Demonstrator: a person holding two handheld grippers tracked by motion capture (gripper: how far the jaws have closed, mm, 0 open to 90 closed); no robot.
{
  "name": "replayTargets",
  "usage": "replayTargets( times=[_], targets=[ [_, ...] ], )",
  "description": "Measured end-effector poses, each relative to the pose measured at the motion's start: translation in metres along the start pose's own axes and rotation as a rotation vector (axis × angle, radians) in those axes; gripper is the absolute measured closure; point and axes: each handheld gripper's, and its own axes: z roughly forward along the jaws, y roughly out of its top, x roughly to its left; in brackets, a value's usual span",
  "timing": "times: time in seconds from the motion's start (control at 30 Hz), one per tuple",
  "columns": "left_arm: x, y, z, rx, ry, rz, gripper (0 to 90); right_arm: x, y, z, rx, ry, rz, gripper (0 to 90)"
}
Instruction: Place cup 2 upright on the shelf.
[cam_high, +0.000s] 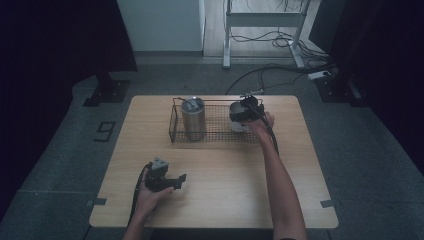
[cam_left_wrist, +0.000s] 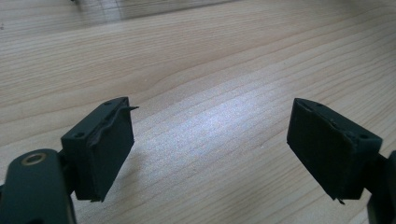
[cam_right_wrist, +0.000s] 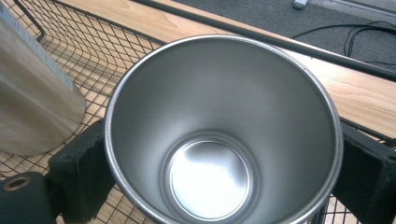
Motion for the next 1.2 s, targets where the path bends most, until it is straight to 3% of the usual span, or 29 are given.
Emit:
replayTargets(
  times=[0.47, 0.87, 1.2],
  targets=[
    [-0.001, 0.000, 0.000, 0.001, -0.001, 0.006, 14.9, 0.000, -0.005, 0.009, 0.051, -0.014, -0.011, 6.7],
    [-0.002, 0.000, 0.001, 0.002, 0.000, 0.011, 14.9, -0.004, -0.007, 0.007, 0.062, -0.021, 0.004, 5.9],
    [-0.002, 0.000, 0.001, 0.002, 0.005, 0.010, 14.9, -0.008, -0.003, -0.007, -0.029, 0.000, 0.069, 2.7]
  ],
)
